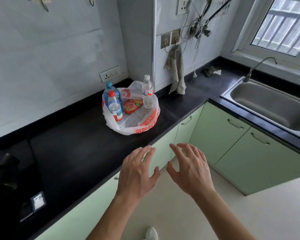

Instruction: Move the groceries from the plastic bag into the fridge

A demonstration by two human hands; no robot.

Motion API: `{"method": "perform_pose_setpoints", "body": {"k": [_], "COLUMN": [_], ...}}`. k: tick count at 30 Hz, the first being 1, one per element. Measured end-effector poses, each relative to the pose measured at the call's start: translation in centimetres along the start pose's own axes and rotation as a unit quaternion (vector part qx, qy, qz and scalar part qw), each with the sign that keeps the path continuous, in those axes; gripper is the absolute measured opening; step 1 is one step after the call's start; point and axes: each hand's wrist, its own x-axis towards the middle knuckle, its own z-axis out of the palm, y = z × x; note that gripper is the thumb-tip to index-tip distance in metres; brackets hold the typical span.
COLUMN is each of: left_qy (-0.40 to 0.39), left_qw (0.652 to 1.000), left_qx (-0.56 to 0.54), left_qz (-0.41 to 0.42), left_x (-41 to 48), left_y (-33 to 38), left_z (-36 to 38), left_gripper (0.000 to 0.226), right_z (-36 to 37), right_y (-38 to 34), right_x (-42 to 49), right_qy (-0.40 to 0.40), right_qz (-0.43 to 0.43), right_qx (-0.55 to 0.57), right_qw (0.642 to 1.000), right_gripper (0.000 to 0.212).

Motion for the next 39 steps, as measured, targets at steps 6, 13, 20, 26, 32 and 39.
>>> {"method": "perform_pose_setpoints", "body": {"k": [6,13,20,26,32,39], "left_qy": [-0.005,-0.005,0.002,0.018,0.069,0.136], "left_qw": [1.0,1.0,0.998,0.99,0.966,0.89], "left_qx": [-0.005,-0.013,0.0,-0.001,-0.018,-0.114], "left_qz": [-0.01,-0.027,-0.068,-0.139,-0.247,-0.421], "left_x": [4.6,10.1,16.9,22.7,24.5,24.8], "left_y": [-2.4,-3.7,-4.4,-4.7,-5.2,-8.0], "left_z": [0.6,2.4,3.5,4.5,5.3,5.4], "left_gripper": [0.063,0.064,0.058,0.058,0.055,0.051], "right_z": [1.3,3.3,5.5,6.3,8.2,9.8], "right_y": [0.5,2.7,5.2,7.3,8.9,8.0], "right_x": [4.4,10.4,19.7,28.4,34.5,38.7], "right_qy": [0.0,0.0,-0.013,-0.014,-0.042,-0.086], "right_qz": [0.0,-0.014,-0.067,-0.129,-0.179,-0.157], "right_qx": [0.003,0.016,0.046,0.079,0.112,0.186], "right_qw": [1.0,1.0,0.997,0.988,0.977,0.966], "right_gripper": [0.055,0.054,0.054,0.053,0.047,0.059]}}
